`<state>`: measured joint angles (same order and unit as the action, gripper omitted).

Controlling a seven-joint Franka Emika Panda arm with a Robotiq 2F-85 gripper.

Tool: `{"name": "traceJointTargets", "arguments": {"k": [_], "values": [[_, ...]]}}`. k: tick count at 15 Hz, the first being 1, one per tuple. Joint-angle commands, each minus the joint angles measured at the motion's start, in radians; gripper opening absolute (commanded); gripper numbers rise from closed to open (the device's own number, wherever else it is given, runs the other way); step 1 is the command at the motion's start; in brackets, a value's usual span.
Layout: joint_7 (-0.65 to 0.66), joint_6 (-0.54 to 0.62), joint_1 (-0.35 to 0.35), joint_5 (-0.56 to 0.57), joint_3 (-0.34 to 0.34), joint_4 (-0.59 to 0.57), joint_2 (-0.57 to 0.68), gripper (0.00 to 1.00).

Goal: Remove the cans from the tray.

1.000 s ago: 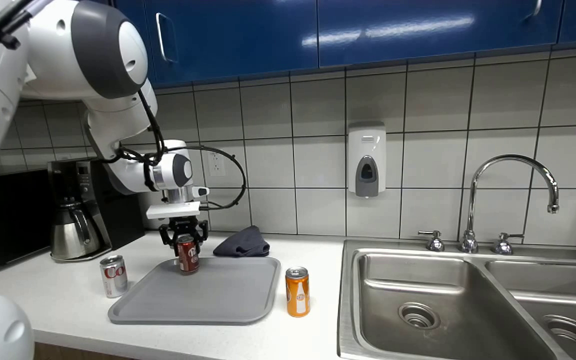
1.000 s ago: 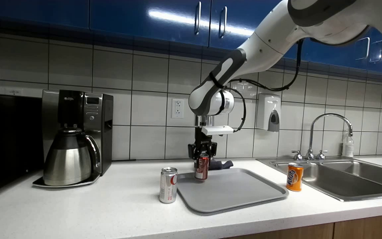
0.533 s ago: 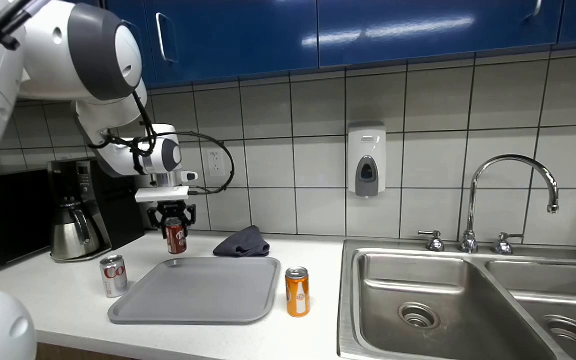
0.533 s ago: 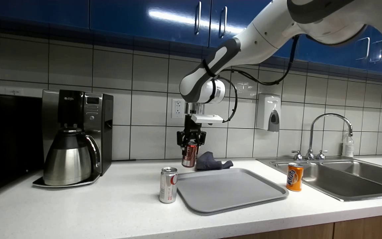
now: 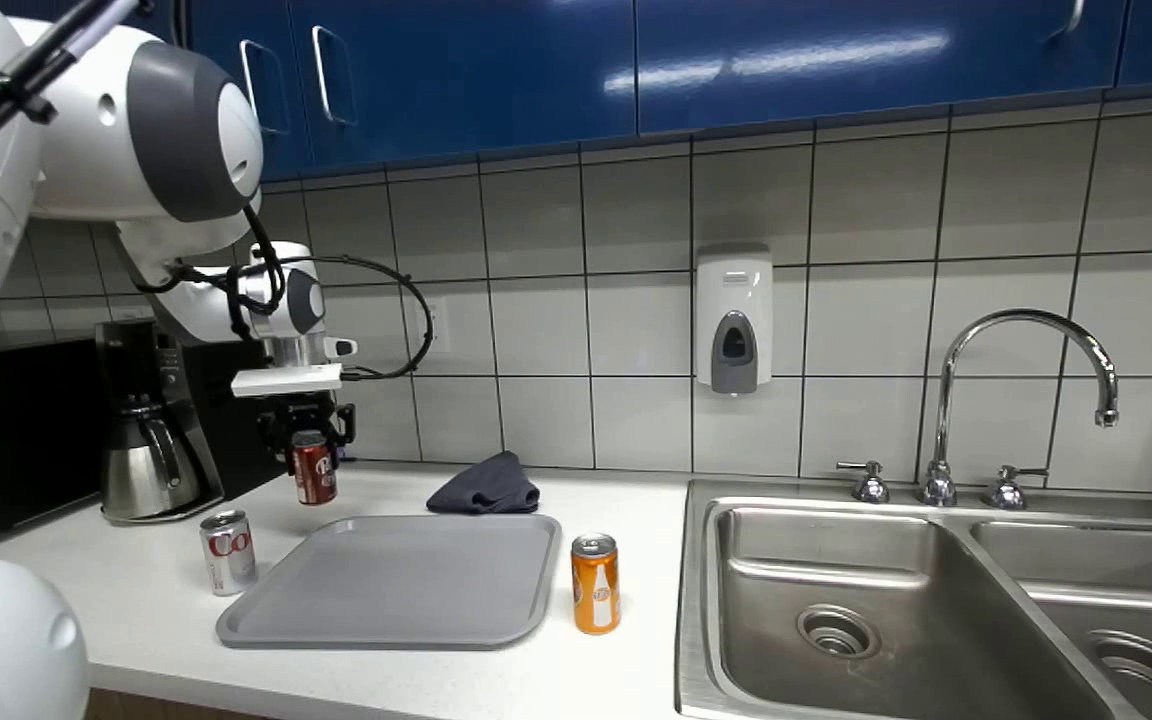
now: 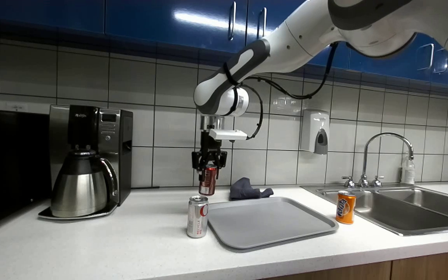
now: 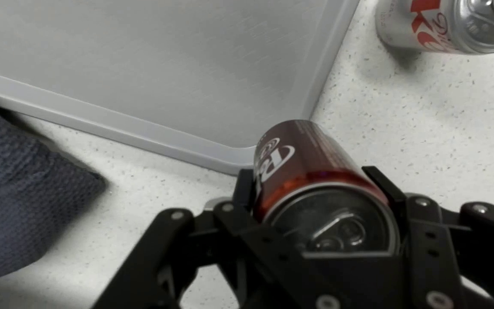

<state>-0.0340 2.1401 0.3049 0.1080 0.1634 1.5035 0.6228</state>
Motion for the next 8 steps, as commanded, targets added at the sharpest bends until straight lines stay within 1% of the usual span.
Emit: {"name": "traceJointTargets", "arguments": {"k": [1, 4, 8], "values": [[-0.034, -0.085, 0.031, 0.027, 0.006, -0.121, 0.053, 0.39], [-0.051, -0.121, 0.056, 0.038, 0.006, -0.179, 0.092, 0.39], [-0.091, -0.137, 0.068, 0.025, 0.019, -0.226, 0.133, 0.39]]}}
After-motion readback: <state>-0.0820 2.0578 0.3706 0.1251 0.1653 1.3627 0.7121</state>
